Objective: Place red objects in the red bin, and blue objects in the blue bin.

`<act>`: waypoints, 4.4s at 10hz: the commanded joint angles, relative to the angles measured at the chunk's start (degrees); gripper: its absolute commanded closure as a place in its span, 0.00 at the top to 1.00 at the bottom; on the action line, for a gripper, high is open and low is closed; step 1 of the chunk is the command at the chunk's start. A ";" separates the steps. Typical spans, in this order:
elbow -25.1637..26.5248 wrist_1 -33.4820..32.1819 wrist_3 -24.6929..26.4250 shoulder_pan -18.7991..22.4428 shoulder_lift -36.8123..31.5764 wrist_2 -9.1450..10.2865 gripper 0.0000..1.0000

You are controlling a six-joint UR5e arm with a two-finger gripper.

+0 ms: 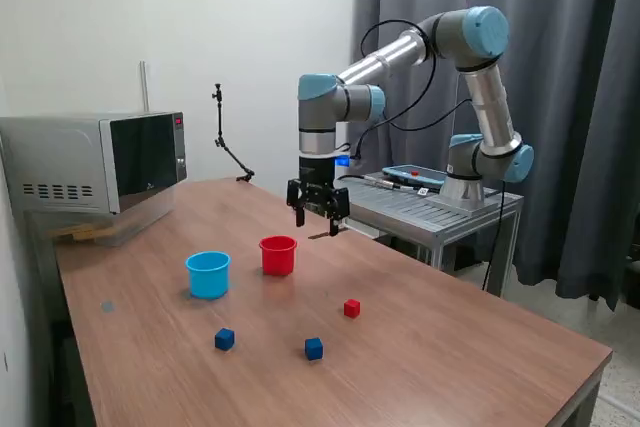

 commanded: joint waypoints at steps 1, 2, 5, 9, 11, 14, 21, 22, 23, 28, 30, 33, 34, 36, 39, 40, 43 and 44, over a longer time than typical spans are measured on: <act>-1.59 0.04 0.05 2.55 -0.05 0.00 1.00; -2.56 0.99 0.40 3.60 -0.05 0.00 1.00; -3.89 3.99 0.76 6.24 0.04 0.00 1.00; -4.94 4.17 2.33 8.97 -0.05 -0.35 1.00; -4.68 4.34 2.52 10.11 -0.14 -0.35 1.00; -4.33 4.34 2.78 10.12 -0.14 -0.35 1.00; 0.06 3.03 3.22 9.77 0.82 0.09 1.00; 0.68 0.24 3.22 9.77 1.09 0.09 1.00; 2.42 -3.01 3.22 9.68 1.44 0.52 1.00; 7.87 -10.58 3.31 9.16 2.41 3.69 1.00; 9.73 -11.91 3.31 8.19 2.76 3.69 1.00; 9.12 -14.46 3.92 7.48 5.39 3.87 1.00; 8.86 -14.64 4.62 7.48 6.27 3.87 1.00; 8.77 -17.36 6.55 7.48 7.41 3.78 1.00; 8.33 -18.33 7.44 6.60 7.77 3.78 1.00; 8.33 -18.42 7.44 6.60 7.86 3.78 1.00; 8.24 -18.33 7.44 6.60 8.65 3.87 1.00; 8.24 -18.33 7.44 6.60 8.65 3.78 1.00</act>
